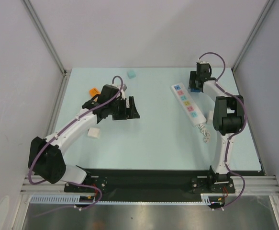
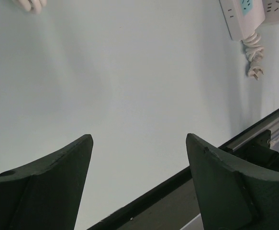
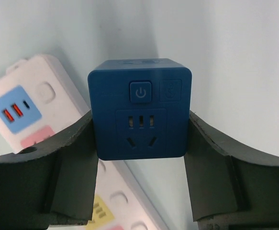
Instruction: Insert the plug
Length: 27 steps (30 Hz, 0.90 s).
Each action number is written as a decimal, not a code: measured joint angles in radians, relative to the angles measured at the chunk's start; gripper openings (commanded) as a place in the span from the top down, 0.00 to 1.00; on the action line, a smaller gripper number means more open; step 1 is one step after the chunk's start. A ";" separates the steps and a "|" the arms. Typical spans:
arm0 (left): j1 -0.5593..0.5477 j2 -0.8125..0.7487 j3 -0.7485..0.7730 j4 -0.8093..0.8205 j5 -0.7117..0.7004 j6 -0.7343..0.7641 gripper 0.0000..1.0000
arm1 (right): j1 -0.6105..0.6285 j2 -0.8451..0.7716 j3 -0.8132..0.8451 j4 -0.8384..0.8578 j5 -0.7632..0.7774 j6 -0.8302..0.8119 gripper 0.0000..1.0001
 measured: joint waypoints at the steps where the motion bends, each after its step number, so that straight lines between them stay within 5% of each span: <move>1: 0.000 -0.006 -0.001 0.000 -0.008 0.002 0.16 | 0.002 0.031 0.027 0.008 -0.010 -0.011 1.00; 10: 0.005 -0.048 -0.001 0.005 -0.077 0.034 0.16 | 0.083 0.142 0.125 0.074 -0.180 -0.122 1.00; 20: 0.014 -0.066 -0.001 0.008 -0.103 0.049 0.16 | 0.237 0.066 0.001 0.100 -0.382 -0.235 1.00; 27: 0.016 -0.071 0.002 -0.001 -0.101 0.071 0.16 | 0.309 -0.062 -0.122 -0.002 -0.306 -0.203 1.00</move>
